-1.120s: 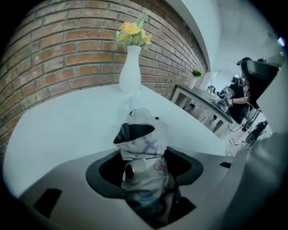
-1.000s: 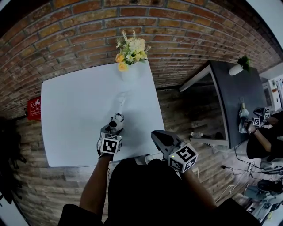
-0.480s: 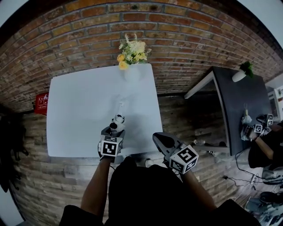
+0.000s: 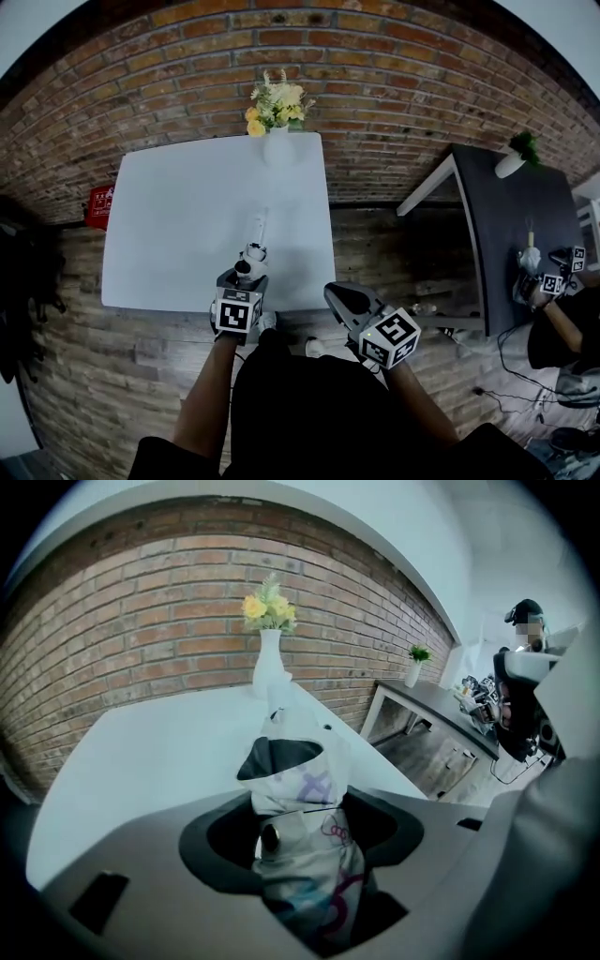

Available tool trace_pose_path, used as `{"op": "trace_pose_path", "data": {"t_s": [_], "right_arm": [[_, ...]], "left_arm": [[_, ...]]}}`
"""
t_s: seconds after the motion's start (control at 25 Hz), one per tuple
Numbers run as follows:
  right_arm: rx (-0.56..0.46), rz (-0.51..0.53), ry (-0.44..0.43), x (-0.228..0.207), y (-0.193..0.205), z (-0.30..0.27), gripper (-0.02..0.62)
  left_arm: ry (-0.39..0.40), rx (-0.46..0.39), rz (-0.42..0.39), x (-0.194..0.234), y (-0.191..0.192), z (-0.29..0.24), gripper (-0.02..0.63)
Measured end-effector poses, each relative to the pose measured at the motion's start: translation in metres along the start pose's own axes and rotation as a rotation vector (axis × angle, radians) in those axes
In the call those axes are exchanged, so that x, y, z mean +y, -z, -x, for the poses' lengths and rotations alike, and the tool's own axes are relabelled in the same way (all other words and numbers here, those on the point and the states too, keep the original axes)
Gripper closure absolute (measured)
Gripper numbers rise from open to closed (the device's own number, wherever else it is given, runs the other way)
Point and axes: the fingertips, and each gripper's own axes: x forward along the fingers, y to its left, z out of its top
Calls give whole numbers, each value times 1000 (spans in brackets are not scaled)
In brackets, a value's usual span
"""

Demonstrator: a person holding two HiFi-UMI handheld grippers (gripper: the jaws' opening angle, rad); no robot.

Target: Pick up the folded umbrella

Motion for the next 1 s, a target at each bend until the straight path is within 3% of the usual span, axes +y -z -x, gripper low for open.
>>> {"op": "trace_pose_path", "data": {"t_s": [0.6, 1.0], "right_arm": [[-2, 32, -141, 31, 22, 51, 572], [4, 40, -214, 38, 25, 60, 572]], "left_arm": [[-110, -73, 93, -47, 28, 74, 333], [-113, -178, 177, -81, 26, 122, 333]]}}
